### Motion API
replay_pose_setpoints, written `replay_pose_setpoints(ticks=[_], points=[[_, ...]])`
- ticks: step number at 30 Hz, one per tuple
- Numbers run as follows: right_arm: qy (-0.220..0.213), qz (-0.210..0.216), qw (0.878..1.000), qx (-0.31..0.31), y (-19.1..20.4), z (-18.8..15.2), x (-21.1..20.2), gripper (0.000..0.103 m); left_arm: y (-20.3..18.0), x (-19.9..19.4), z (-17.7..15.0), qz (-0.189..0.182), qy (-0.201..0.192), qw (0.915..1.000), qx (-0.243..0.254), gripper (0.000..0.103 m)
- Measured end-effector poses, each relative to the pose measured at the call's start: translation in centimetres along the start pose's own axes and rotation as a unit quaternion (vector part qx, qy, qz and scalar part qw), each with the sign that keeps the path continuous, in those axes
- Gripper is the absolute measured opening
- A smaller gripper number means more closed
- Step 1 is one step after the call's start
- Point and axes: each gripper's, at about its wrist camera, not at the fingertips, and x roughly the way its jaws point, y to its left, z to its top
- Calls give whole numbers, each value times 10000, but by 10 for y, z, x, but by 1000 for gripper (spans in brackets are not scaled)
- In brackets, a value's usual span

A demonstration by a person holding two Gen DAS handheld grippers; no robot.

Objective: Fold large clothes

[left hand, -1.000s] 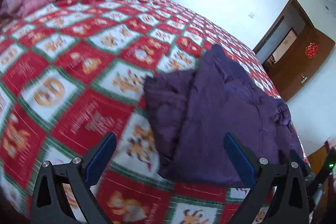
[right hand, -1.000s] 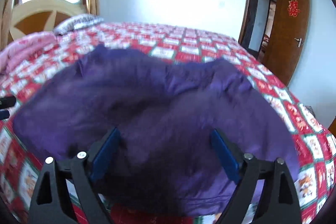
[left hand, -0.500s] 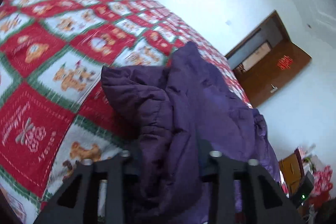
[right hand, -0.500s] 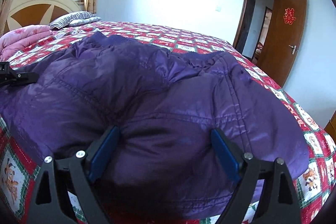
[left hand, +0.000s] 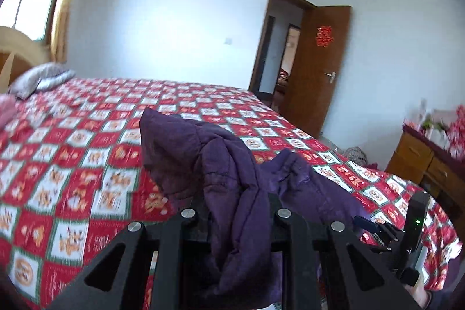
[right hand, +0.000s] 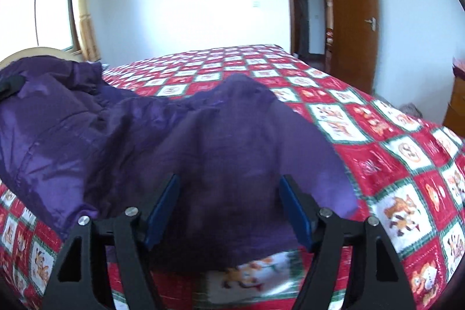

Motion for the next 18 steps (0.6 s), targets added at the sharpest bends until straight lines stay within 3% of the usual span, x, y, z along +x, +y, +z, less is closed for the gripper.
replay_pose_setpoints(ticks=[3, 6, 11, 18], points=[[53, -133, 9997, 213, -19, -3, 2, 74, -31, 4, 8, -193, -36, 9978, 628, 21], [32, -219, 9990, 393, -35, -4, -1, 74, -66, 19, 12, -470, -14, 9901, 1326, 21], [0, -370, 9968, 710, -59, -9, -9, 74, -121, 54, 5, -1042, 238, 9692, 2221, 21], [128, -502, 9924, 1117, -98, -19, -12, 74, -166, 91, -25, -1964, 619, 9388, 2763, 22]])
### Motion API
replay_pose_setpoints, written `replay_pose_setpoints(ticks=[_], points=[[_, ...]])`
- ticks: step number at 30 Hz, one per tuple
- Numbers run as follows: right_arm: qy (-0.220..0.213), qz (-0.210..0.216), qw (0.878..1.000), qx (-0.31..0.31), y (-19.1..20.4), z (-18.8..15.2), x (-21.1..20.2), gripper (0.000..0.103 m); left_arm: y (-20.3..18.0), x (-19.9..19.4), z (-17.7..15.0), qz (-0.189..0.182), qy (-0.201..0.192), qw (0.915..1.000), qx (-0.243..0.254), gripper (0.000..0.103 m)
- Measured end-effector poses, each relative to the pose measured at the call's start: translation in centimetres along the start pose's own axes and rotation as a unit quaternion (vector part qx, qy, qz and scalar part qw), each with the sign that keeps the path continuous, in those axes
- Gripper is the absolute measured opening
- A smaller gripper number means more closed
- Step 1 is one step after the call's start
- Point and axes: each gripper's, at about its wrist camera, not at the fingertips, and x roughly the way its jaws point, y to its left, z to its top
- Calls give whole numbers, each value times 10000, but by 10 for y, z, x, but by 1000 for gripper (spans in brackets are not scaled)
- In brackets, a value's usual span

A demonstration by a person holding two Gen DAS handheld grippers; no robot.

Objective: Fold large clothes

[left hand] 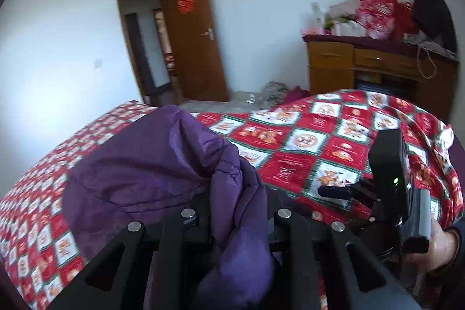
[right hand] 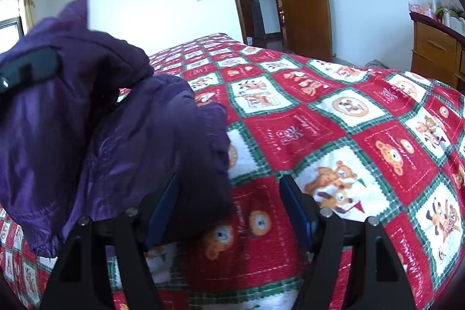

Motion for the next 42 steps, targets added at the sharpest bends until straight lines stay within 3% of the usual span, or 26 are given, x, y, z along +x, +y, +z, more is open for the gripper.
replay_pose_setpoints(ticks=[2, 7, 12, 15, 18, 20, 24, 28, 32, 35, 38, 42], points=[[16, 17, 10000, 60, -7, -1, 0, 75, 3, 10, -6, -347, -15, 9993, -135, 23], [19, 118, 9998, 159, -15, -3, 2, 80, 12, 19, -10, -675, -83, 9971, -354, 29], [43, 132, 9997, 190, -16, -3, 7, 82, 31, 18, -12, -1473, -374, 9847, -855, 43], [41, 164, 9994, 288, -19, -5, 8, 83, 57, 16, -16, -1883, -732, 9655, -1646, 47], [47, 146, 9996, 228, -20, -5, 11, 84, 85, 15, -26, -2329, -1050, 9347, -2471, 49], [50, 114, 9998, 170, -18, -6, 13, 85, 101, 21, -34, -2730, -1077, 9092, -2954, 51], [-110, 297, 9988, 369, -20, -4, 4, 84, 113, 34, -43, -2960, -957, 8856, -3448, 52], [-546, 677, 9955, 366, -11, 4, -20, 84, 107, 51, -41, -2909, -676, 8862, -3542, 52], [-661, 933, 9931, 246, 2, 8, -32, 84, 88, 52, -31, -2624, -499, 9098, -3176, 52], [-780, 1204, 9896, 113, 14, 9, -42, 84, 79, 50, -26, -2480, -456, 9205, -2986, 52], [-725, 1457, 9866, -120, 31, 11, -44, 84, 76, 51, -27, -2480, -442, 9210, -2972, 52], [-652, 1390, 9878, -247, 43, 15, -36, 84, 71, 54, -28, -2435, -425, 9240, -2917, 52]])
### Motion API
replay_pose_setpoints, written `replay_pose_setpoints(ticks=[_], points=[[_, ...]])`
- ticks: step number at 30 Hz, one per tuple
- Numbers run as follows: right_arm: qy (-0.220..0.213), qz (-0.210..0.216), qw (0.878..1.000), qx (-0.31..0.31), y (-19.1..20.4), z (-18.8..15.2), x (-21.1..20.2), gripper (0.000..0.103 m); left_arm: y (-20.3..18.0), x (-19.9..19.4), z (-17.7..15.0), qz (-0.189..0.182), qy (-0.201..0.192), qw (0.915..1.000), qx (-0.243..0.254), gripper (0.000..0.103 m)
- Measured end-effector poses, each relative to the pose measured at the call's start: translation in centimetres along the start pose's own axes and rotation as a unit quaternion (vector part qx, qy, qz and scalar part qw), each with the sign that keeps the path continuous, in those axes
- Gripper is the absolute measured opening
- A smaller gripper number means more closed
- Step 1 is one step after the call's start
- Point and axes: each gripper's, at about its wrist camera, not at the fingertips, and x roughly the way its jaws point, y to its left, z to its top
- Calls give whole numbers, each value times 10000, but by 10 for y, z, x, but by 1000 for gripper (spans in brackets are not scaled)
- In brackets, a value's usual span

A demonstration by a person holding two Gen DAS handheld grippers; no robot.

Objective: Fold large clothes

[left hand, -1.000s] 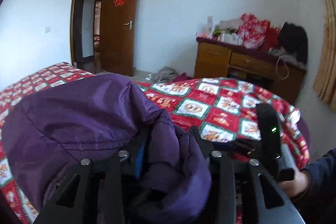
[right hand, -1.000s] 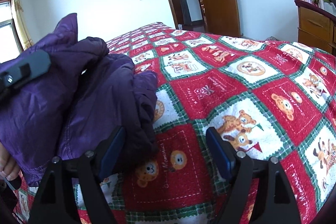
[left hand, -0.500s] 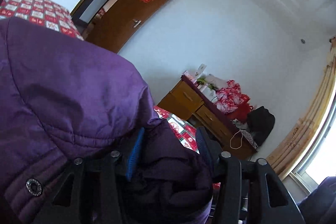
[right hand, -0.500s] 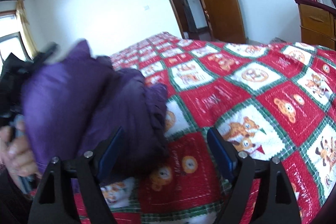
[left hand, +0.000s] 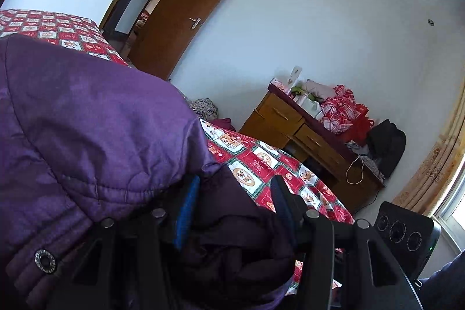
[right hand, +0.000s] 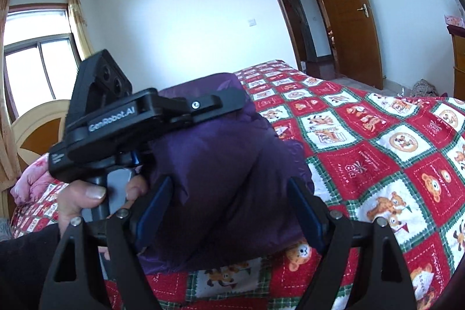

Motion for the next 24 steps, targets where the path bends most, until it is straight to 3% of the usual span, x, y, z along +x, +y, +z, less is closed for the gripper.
replay_pose_setpoints(ticks=[5, 15, 24], points=[[312, -127, 9992, 209, -9, 2, 21, 84, -5, 7, 3, 221, 10, 9997, 104, 53], [465, -266, 9982, 275, -16, -4, 28, 84, -14, 20, 0, 650, 51, 9975, 286, 54], [601, -473, 9967, 271, -20, -7, 35, 86, -19, 9, 4, 1553, -163, 9875, 227, 54]])
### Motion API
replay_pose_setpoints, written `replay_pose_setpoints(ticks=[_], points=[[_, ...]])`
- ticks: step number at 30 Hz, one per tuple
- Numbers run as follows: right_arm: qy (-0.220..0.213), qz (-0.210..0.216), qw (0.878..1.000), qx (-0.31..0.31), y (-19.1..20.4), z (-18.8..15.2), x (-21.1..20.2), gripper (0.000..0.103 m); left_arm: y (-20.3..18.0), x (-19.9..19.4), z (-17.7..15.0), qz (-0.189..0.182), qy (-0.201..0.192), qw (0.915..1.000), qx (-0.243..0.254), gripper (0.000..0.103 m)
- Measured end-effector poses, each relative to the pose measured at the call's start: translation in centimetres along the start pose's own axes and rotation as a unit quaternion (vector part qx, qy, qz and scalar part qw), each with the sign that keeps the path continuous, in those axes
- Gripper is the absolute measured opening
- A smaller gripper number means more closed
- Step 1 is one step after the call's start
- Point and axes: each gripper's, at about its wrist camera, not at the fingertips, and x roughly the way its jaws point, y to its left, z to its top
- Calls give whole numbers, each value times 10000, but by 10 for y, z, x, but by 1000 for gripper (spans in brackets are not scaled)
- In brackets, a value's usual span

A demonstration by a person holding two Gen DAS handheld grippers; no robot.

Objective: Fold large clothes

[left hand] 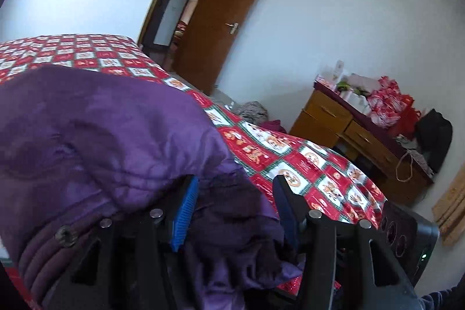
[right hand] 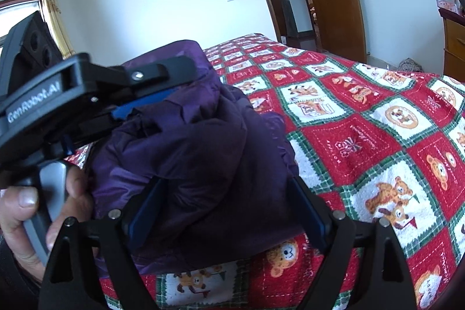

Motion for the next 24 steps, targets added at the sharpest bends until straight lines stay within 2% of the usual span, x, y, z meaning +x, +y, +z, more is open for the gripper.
replay_pose_setpoints(ticks=[2, 4, 5, 8, 10, 14, 19, 22, 24], points=[[12, -4, 10000, 40, -3, 0, 1, 86, 5, -17, 2, 288, -200, 9994, 51, 55], [28, 15, 10000, 64, -4, 0, 2, 86, 15, -37, 5, 505, -440, 9977, 87, 61], [22, 13, 10000, 54, -4, -1, 2, 86, 20, -45, 7, 650, -557, 9963, 115, 68], [10, -3, 10000, 52, -4, -2, 3, 87, 43, -71, 12, 1478, -976, 9841, 156, 84], [-6, -18, 10000, 72, -4, -2, 4, 88, 64, -68, 14, 1954, -883, 9767, 25, 87], [2, -36, 9999, 93, -3, -2, 4, 88, 91, -30, 4, 2158, -245, 9760, -179, 87], [114, -54, 9998, 135, -9, 0, 0, 88, 78, -10, -7, 2365, -438, 9705, 151, 92], [74, -46, 9999, 127, -11, 3, -10, 80, 66, -6, -4, 2433, -319, 9680, 530, 92], [-55, -122, 9999, 34, -7, 7, -21, 77, 57, -3, -4, 2585, -195, 9622, 839, 92]])
